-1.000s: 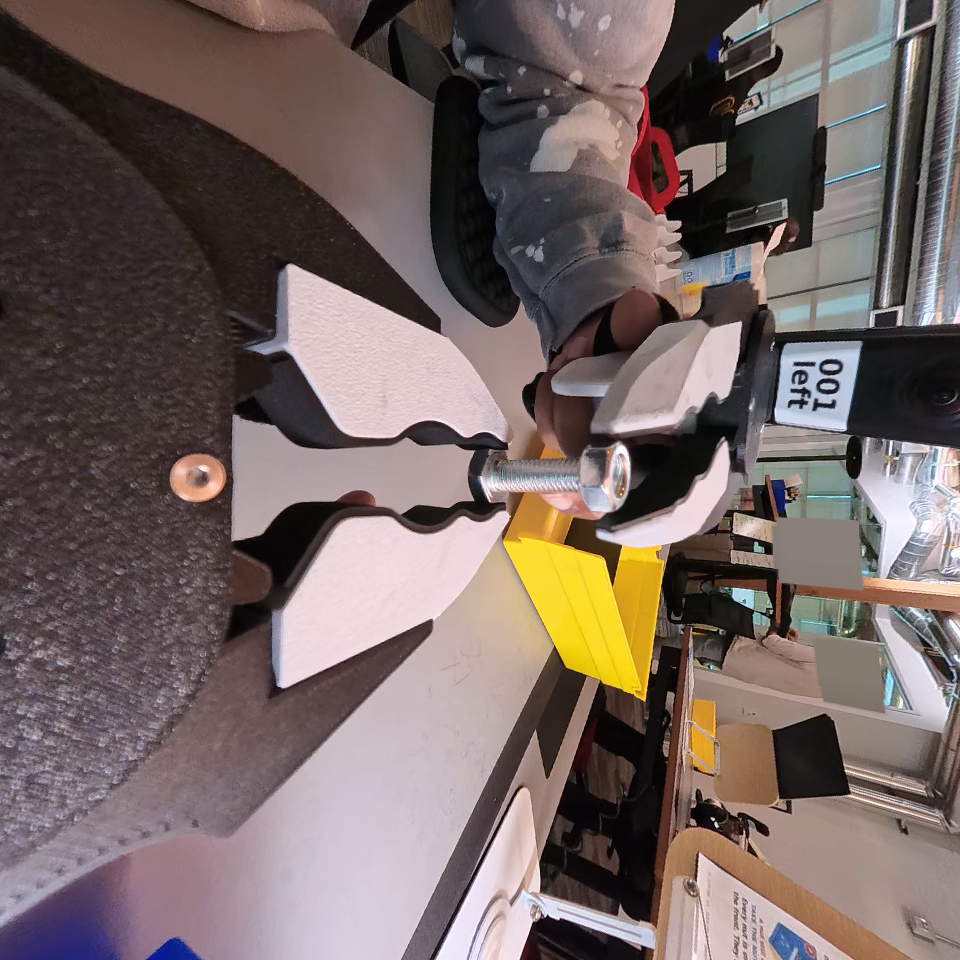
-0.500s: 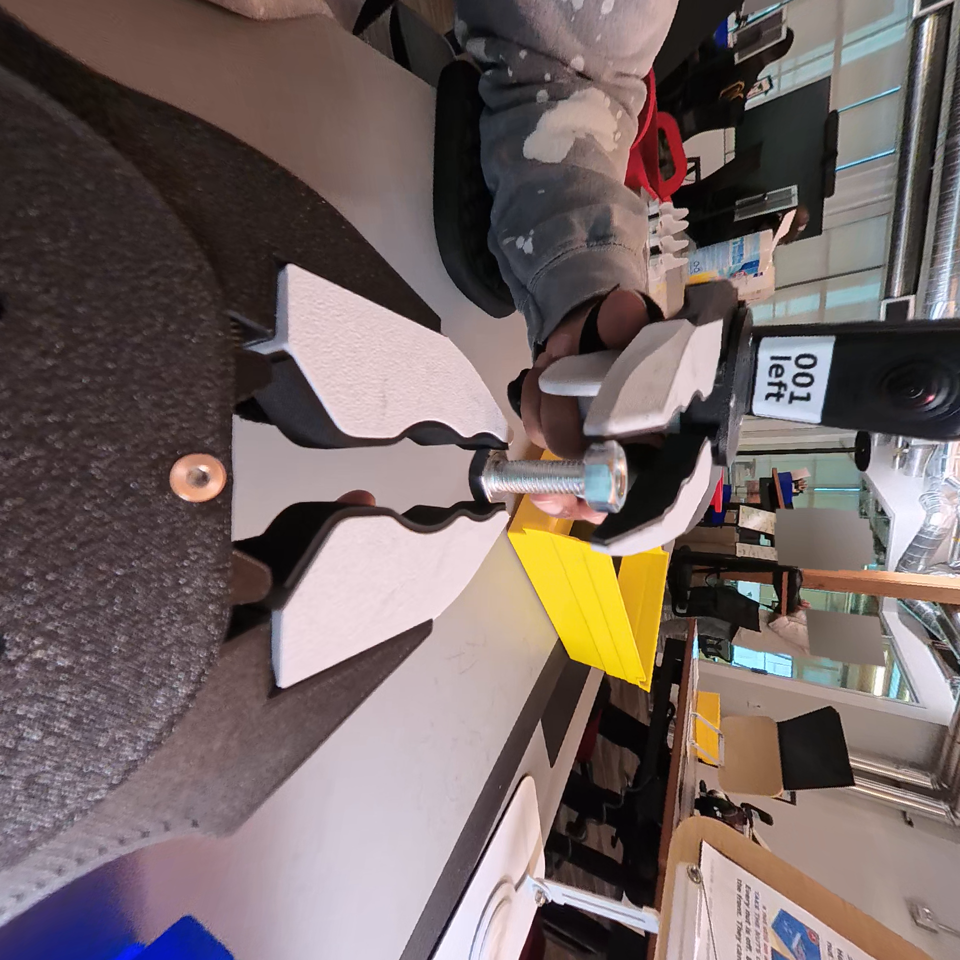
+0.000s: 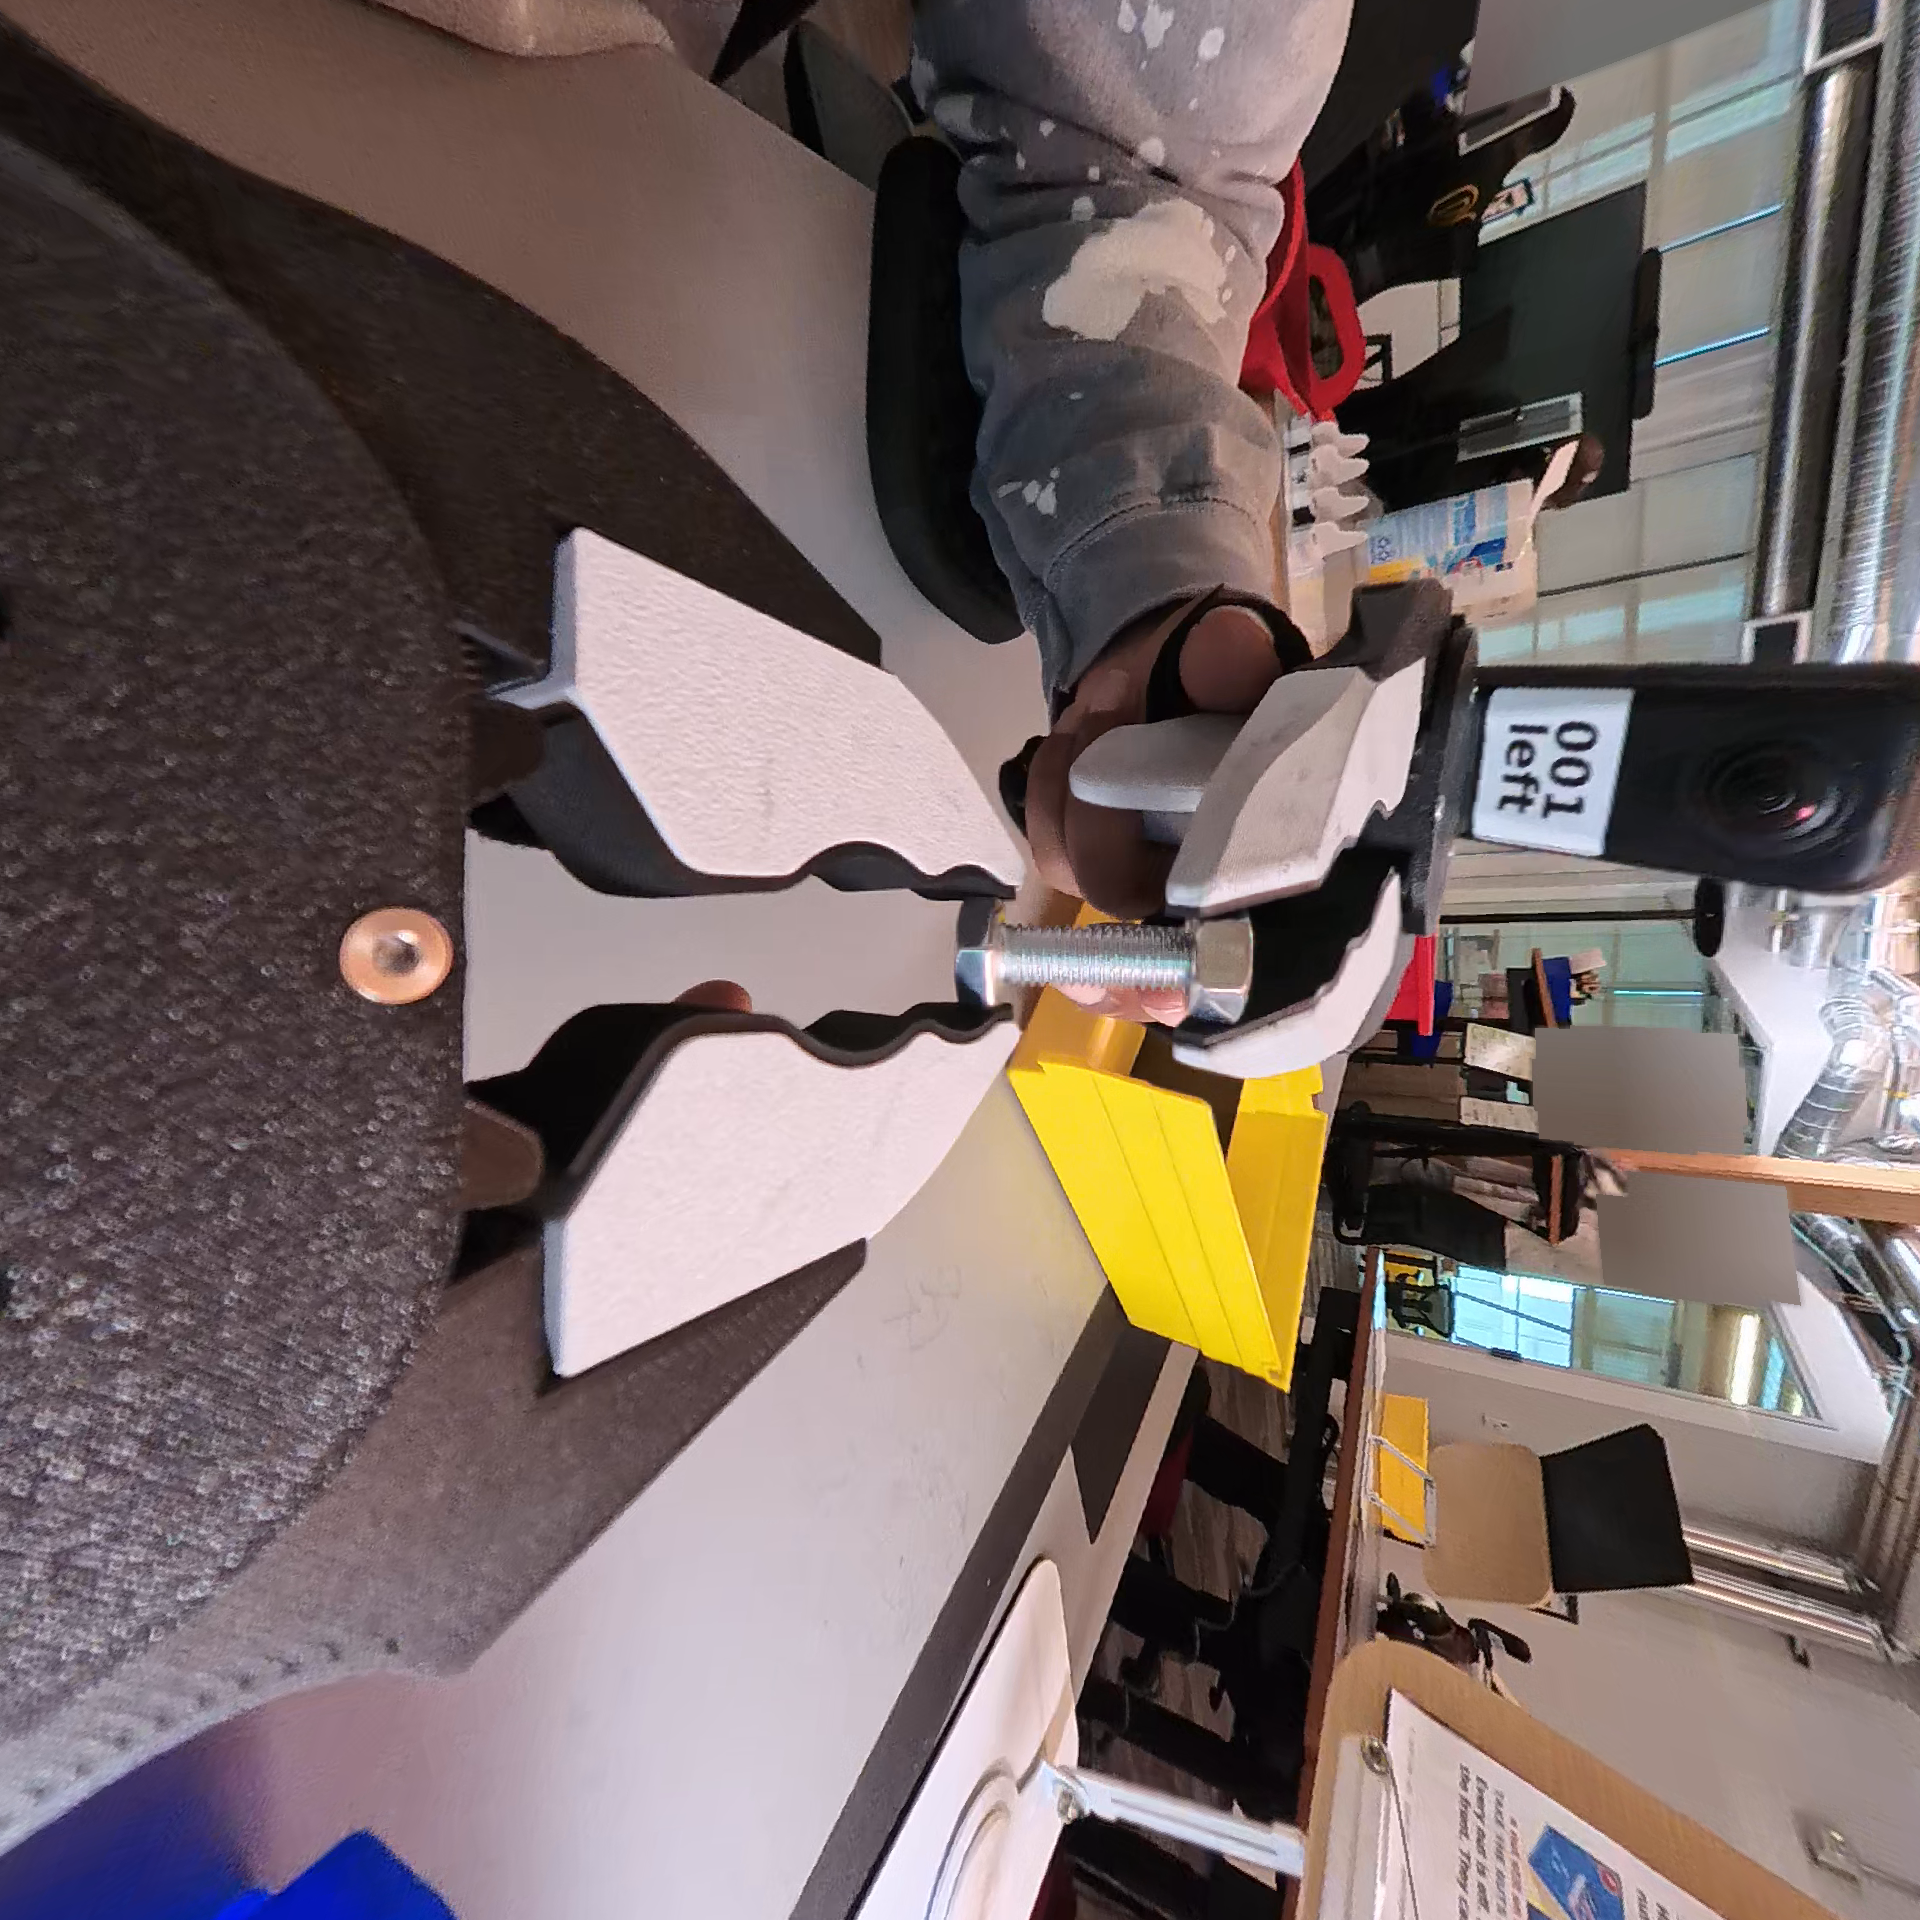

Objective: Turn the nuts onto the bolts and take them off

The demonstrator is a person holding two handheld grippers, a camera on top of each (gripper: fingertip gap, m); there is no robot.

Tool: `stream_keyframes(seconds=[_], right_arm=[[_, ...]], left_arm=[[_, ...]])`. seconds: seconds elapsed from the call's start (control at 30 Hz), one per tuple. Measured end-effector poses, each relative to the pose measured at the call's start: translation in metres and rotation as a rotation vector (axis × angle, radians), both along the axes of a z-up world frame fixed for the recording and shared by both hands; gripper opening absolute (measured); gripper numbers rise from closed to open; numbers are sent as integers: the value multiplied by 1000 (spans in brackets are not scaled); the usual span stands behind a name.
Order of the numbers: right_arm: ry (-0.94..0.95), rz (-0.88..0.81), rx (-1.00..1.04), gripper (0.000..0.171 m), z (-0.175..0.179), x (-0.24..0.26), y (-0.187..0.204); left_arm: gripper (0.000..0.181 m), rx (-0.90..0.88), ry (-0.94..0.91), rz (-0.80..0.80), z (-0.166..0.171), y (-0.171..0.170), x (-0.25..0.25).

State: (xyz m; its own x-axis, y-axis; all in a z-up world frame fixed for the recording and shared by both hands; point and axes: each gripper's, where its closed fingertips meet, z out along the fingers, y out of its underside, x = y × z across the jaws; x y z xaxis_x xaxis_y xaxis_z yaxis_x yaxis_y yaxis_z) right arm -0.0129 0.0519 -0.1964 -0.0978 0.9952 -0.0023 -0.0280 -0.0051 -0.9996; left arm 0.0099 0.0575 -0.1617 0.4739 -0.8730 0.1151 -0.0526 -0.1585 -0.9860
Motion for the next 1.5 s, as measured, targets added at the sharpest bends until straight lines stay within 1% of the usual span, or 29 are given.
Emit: stream_keyframes(seconds=[0.1,0.2,0.23,0.33,0.43,0.6,0.7,0.77,0.8,0.83,0.87,0.9,0.97,1.1,1.17,1.2,1.3,1.37,1.5], right_arm=[[-46,2,7,18,-7,-3,-3],[-48,22,7,18,-8,-3,-6],[-35,32,3,18,-6,-3,-7],[37,92,-18,18,5,2,-14],[119,149,-34,18,19,10,-20],[90,85,-47,18,15,7,-9],[56,59,-27,18,8,3,-8],[68,60,-16,18,10,4,-9],[88,70,-24,18,13,6,-9],[121,87,-30,19,18,9,-9],[146,93,-27,18,23,12,-10],[154,89,-15,18,26,13,-9],[153,72,-4,18,27,13,-8],[94,38,-14,18,15,7,-3],[79,38,5,18,13,4,-5],[82,42,10,18,13,4,-7],[131,67,-20,18,21,10,-6],[163,61,-33,18,26,13,-2],[202,64,-50,18,33,17,0]], left_arm=[[18,3,27,-8,-4,-2,4],[18,14,29,-21,-4,-4,6],[18,16,22,-29,-2,-5,6],[26,8,-5,-51,0,-7,2],[21,-24,-56,17,-1,7,-15],[29,-7,-92,-42,8,-4,-4],[31,-6,-86,-31,9,-4,5],[33,-6,-89,-18,10,-1,3],[32,-16,-103,-15,12,0,0],[19,-24,-96,49,10,8,-9],[20,-8,-72,98,7,15,-17],[21,-2,-73,99,7,14,-19],[24,-10,-122,58,13,8,-16],[32,9,-130,-11,18,-4,2],[30,8,-102,2,13,-2,5],[32,17,-97,8,13,-1,5],[34,1,-127,10,17,1,-4],[32,10,-123,30,18,3,-8],[23,24,-112,39,18,1,-6]])
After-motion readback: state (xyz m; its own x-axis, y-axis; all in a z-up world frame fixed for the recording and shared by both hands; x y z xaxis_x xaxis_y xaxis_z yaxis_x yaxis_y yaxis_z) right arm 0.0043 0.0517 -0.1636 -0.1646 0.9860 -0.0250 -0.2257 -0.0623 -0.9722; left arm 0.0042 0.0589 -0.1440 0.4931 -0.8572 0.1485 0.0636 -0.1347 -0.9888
